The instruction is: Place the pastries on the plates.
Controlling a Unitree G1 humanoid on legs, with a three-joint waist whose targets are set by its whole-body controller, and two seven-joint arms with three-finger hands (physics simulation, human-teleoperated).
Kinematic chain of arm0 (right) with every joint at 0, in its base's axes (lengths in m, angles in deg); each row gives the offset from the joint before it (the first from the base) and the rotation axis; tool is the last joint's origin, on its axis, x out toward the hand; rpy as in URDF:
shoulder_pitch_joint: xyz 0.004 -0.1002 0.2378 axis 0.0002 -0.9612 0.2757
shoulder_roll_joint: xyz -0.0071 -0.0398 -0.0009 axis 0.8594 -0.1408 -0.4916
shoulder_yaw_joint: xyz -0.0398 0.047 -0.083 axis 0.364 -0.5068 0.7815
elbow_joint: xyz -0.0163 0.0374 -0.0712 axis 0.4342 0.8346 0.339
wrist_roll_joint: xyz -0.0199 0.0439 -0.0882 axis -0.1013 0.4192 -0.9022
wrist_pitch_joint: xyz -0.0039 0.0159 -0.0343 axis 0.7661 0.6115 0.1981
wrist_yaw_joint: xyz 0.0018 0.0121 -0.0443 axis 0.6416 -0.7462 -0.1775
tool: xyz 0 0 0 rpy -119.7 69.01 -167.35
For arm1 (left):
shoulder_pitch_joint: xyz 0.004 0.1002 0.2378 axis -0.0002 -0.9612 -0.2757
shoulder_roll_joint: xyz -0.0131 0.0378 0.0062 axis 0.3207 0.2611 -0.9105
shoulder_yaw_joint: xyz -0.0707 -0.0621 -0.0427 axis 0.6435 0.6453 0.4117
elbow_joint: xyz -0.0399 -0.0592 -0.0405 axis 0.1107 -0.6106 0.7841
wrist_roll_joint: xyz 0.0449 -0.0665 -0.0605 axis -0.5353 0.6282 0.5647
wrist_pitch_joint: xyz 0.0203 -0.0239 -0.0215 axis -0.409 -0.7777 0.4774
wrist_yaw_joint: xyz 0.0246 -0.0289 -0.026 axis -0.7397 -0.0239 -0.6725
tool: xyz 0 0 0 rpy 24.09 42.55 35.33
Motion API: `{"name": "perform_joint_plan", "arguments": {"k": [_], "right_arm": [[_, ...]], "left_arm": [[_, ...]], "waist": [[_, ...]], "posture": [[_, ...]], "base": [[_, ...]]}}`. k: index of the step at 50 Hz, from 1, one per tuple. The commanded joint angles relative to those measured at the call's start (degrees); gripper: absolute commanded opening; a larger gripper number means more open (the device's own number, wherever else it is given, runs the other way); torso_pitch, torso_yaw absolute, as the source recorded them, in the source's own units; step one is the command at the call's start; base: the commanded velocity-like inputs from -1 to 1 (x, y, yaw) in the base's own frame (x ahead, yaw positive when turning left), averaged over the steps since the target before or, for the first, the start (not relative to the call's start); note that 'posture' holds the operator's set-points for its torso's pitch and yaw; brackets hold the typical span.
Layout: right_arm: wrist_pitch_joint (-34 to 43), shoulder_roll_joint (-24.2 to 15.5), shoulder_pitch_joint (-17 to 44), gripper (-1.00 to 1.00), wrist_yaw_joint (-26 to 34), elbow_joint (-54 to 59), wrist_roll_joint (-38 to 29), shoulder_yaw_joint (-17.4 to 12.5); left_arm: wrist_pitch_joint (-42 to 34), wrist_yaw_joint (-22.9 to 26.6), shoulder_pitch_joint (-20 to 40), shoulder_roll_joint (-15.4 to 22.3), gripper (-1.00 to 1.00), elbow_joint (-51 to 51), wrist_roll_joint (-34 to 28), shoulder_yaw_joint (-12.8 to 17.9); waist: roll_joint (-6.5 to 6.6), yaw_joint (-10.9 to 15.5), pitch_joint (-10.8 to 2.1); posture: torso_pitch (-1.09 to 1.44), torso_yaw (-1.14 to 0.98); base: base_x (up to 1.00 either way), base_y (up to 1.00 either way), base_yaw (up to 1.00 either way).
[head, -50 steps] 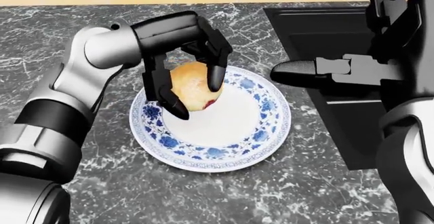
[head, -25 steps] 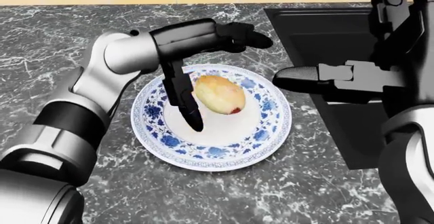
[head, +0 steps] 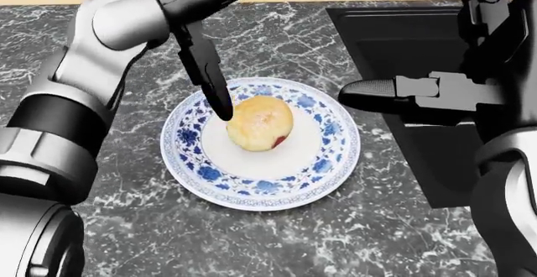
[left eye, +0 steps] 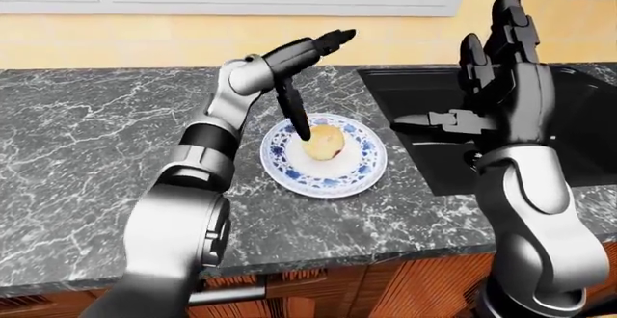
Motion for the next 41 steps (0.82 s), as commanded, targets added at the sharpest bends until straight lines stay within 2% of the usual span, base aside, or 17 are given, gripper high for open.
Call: {"name": "perform_joint_plan", "arguments": {"k": [1, 9, 10, 12, 13, 14, 19, 22, 25, 28, 37, 41], "right_arm": [[-1.36, -0.42, 1.23, 1.0, -0.04, -1.46, -0.05, -0.5], [-1.12, -0.44, 1.72, 1.0, -0.29, -1.38, -0.22, -0.3], [-1.12, -0.43, 1.7, 1.0, -0.31, -1.4, -0.26, -0.25], [-1.08, -0.43, 1.79, 1.0, -0.32, -1.36, -0.31, -0.16], [-1.15, -0.41, 1.97, 1.0, -0.38, -1.16, -0.37, -0.19], [-1.28, -0.5, 2.1, 1.0, -0.32, -0.93, -0.55, -0.03], [-1.22, -0.73, 2.77, 1.0, -0.3, -0.56, -0.85, -0.17], [-0.99, -0.79, 3.28, 1.0, -0.28, -0.39, -0.75, -0.23], [-0.92, -0.91, 3.62, 1.0, -0.32, -0.2, -0.74, -0.2], [-0.76, -1.21, 3.96, 1.0, -0.36, -0.36, -0.79, -0.36], [-0.33, -1.02, 3.81, 1.0, -0.51, -0.73, -1.32, 0.03], [-0.45, -0.8, 3.57, 1.0, -0.39, -0.78, -1.65, 0.16]], "left_arm": [[-2.26, -2.8, 3.25, 1.32, 1.0, 3.29, 3.42, 1.71], [-13.76, -9.83, 3.07, 5.4, 1.0, 10.57, 10.48, 4.04], [-15.37, -10.71, 2.46, 6.1, 1.0, 12.62, 10.71, 3.92], [-22.57, -11.34, -0.6, 6.06, 1.0, 22.82, 13.12, 4.71], [-24.43, -12.21, -0.68, 6.27, 1.0, 23.97, 13.86, 4.74], [-23.93, -14.15, 0.03, 7.01, 1.0, 22.96, 13.44, 4.37], [-23.65, -17.46, 2.53, 8.49, 1.0, 19.97, 15.25, 4.52], [-25.68, -18.64, 1.29, 9.49, 1.0, 23.19, 16.26, 5.01], [-29.45, -18.59, -1.18, 10.56, 1.0, 29.75, 17.05, 5.24], [-35.51, -17.58, -5.32, 11.53, 1.0, 40.73, 17.61, 5.73], [-51.12, -17.43, -16.58, 14.04, 1.0, 67.56, 19.87, 8.95], [-55.26, -18.07, -20.73, 15.11, 1.0, 75.21, 20.9, 10.03]], "waist": [[-0.04, 0.03, -1.36], [0.48, -0.23, -1.04], [0.55, -0.24, -1.03], [0.72, -0.31, -1.0], [0.83, -0.38, -0.96], [0.89, -0.41, -0.87], [0.75, -0.24, -0.7], [0.83, -0.21, -0.62], [1.01, -0.31, -0.52], [1.17, -0.43, -0.38], [1.57, -0.53, -0.01], [1.73, -0.59, 0.16]], "posture": [[-0.16, 0.0], [-0.16, 0.0], [-0.16, 0.0], [-0.16, 0.0], [-0.16, 0.0], [-0.16, 0.0], [-0.16, 0.0], [-0.16, 0.0], [-0.16, 0.0], [-0.16, 0.0], [-0.16, 0.0], [-0.16, 0.0]], "base": [[0.0, 0.0, 0.0], [0.0, 0.0, 0.0], [0.0, 0.0, 0.0], [0.0, 0.0, 0.0], [0.0, 0.0, 0.0], [0.0, 0.0, 0.0], [0.0, 0.0, 0.0], [0.0, 0.0, 0.0], [0.0, 0.0, 0.0], [0.0, 0.0, 0.0], [0.0, 0.0, 0.0], [0.0, 0.0, 0.0]]}}
